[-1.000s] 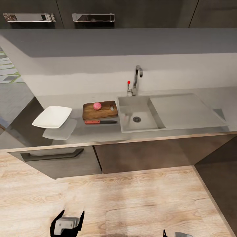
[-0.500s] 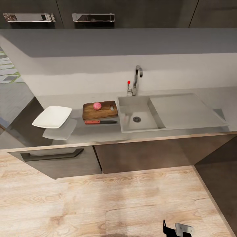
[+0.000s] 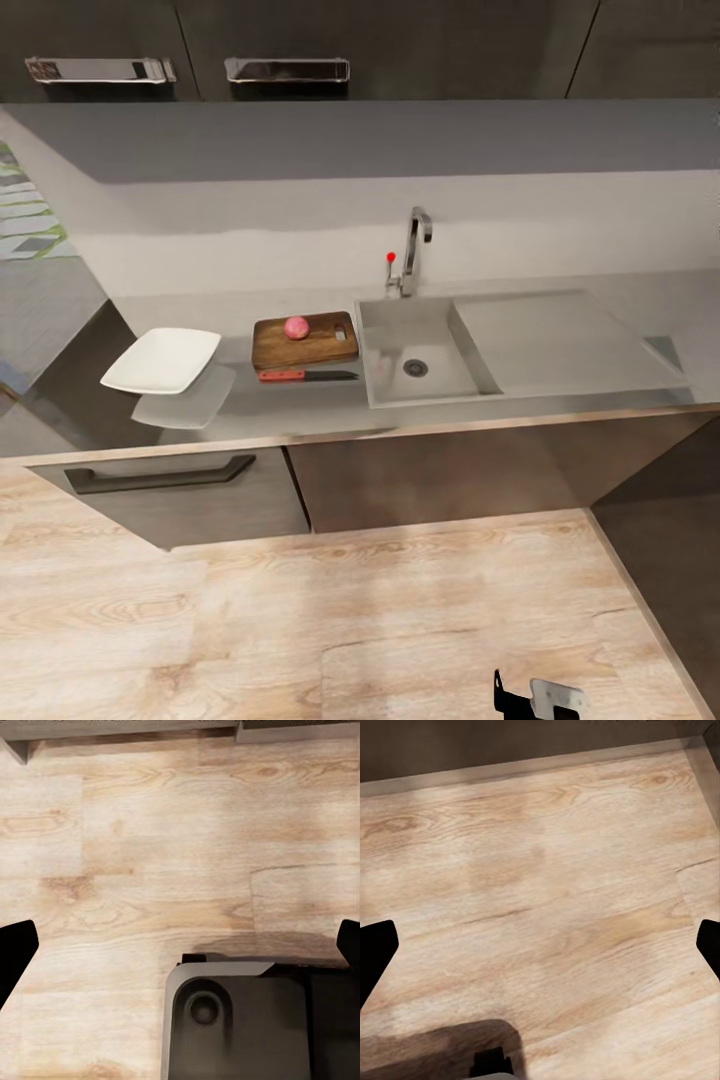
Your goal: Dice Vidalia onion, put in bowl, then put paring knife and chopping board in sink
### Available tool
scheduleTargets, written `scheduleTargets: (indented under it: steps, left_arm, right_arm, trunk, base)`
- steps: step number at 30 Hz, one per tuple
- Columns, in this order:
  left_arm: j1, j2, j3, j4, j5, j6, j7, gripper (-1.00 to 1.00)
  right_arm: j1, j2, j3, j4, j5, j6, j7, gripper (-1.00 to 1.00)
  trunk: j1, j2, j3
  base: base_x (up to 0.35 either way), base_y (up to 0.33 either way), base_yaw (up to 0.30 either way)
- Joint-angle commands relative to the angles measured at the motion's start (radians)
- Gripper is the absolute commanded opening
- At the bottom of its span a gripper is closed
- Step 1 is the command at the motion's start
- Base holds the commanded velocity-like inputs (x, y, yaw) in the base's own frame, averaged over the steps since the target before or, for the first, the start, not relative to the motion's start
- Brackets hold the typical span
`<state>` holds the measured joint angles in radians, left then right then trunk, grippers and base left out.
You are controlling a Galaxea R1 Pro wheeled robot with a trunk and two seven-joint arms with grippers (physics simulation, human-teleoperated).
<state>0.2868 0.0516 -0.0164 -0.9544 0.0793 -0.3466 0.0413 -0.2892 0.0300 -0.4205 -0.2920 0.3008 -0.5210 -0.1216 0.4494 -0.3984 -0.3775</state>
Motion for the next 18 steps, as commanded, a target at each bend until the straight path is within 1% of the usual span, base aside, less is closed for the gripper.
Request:
scheduleTargets:
  steps: [1,9,18]
  left_arm:
    - [0.0,0.001,-0.002,-0.001,0.008,-0.002,0.002,1.0]
    - [0.0,0.001,-0.002,0.003,0.008,-0.002,0.004,1.0]
    - [-0.003,-0.001,-0.002,0.035,0.008,-0.002,0.005,1.0]
  right_arm:
    - [-0.001,0.001,-0.004,0.001,0.011,-0.002,-0.006,1.0]
    - [-0.001,0.002,-0.004,0.002,0.011,-0.002,-0.006,1.0]
    - [-0.001,0.001,-0.004,0.002,0.011,-0.002,-0.006,1.0]
  trunk:
    - [0.001,-0.002,0.0]
    - [0.001,-0.002,0.013]
    - [0.001,-0.002,0.028]
  base:
    - [0.0,0.0,0.0]
    - [0.0,0.0,0.0]
    - [0.0,0.0,0.0]
